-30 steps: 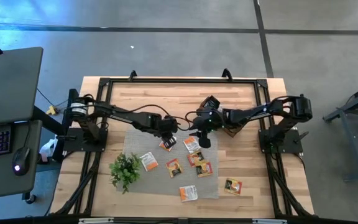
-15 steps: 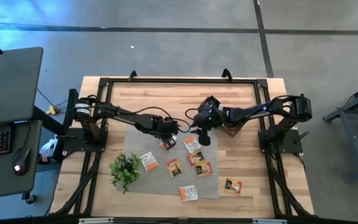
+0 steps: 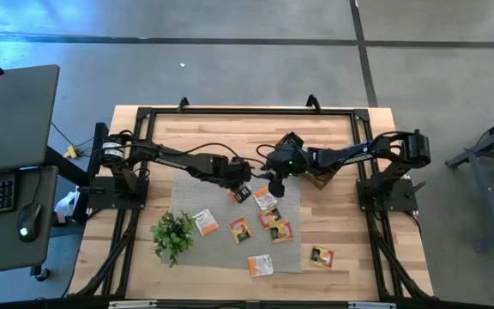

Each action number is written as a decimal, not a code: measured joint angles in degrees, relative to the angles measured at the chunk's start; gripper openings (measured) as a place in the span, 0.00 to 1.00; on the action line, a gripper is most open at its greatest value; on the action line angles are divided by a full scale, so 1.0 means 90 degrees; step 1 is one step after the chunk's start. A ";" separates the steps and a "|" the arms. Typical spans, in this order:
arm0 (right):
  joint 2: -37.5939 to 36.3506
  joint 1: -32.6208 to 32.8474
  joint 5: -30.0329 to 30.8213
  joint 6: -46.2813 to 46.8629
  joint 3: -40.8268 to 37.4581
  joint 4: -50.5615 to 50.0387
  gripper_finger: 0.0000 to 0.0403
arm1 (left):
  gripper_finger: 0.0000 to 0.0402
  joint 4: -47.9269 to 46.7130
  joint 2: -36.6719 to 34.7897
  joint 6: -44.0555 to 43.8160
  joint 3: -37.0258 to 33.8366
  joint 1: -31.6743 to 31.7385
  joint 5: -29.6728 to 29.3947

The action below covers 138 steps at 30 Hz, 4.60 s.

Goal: Pick & Place Tea
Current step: Put the orange tea bag into the middle section of the wooden organizer

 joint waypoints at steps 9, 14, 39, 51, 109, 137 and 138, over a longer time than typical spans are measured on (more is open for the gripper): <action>0.0000 -0.0002 -0.0201 -0.0021 0.0000 0.0083 0.31 | 0.02 0.0151 -0.0010 0.1283 0.0877 -0.0001 -0.0518; 0.0000 -0.0002 -0.0216 -0.0036 0.0000 0.0099 0.31 | 0.02 0.0221 -0.0010 0.1595 0.1012 -0.0001 -0.0522; 0.0000 0.0000 -0.0128 -0.0271 -0.0005 -0.0382 0.02 | 0.13 0.0365 0.0085 0.1726 0.1029 -0.0001 -0.0642; -0.1883 -0.0444 0.1619 -0.0579 0.0007 -0.2534 0.01 | 0.27 0.0372 0.0194 0.1717 0.1027 0.0001 -0.0887; -0.2533 -0.0599 -0.0918 -0.1144 -0.0624 -0.2309 0.31 | 0.26 -0.1565 0.0194 0.1220 0.1022 0.0003 -0.0948; -0.0772 -0.0427 -0.1060 -0.1597 -0.0624 0.0265 0.31 | 0.26 -0.2725 0.0085 0.0180 -0.0153 -0.1014 0.2145; -0.0772 -0.0427 -0.1060 -0.1597 -0.0624 0.0267 0.31 | 0.26 -0.2560 0.0085 0.0073 -0.0243 -0.1014 0.2114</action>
